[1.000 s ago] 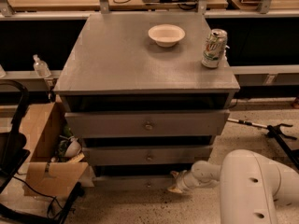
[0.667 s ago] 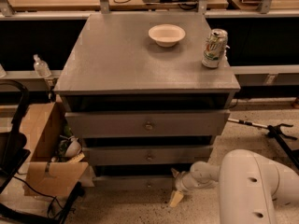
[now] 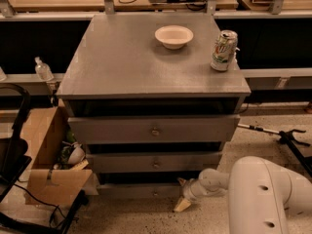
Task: Open bottom drawer
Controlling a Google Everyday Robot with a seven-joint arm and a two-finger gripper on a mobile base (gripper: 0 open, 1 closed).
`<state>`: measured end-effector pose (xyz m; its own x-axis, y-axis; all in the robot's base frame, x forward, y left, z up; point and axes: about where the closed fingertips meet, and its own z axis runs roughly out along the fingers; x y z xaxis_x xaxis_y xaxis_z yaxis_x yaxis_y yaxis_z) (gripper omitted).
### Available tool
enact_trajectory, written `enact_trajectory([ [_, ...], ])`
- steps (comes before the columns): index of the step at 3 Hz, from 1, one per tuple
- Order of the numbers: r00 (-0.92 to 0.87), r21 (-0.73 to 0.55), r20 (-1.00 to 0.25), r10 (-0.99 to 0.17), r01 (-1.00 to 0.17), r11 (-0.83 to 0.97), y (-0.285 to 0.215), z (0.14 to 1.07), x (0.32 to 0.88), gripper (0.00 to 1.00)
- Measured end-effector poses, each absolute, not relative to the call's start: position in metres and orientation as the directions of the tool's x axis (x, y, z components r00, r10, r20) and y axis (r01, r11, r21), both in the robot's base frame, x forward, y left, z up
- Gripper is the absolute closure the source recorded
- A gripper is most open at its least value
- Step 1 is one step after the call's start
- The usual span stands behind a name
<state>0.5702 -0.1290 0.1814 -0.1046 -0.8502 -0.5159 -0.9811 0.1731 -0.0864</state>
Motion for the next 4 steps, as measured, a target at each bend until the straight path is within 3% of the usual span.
enact_trajectory([
  [2, -0.113, -0.056, -0.458, -0.882, -0.986, 0.156, -0.128, 0.185, 0.554, 0.69],
  [3, -0.114, -0.053, -0.452, -0.885, -0.987, 0.154, -0.128, 0.186, 0.552, 0.99],
  [4, -0.114, -0.053, -0.452, -0.885, -0.987, 0.154, -0.128, 0.186, 0.552, 1.00],
])
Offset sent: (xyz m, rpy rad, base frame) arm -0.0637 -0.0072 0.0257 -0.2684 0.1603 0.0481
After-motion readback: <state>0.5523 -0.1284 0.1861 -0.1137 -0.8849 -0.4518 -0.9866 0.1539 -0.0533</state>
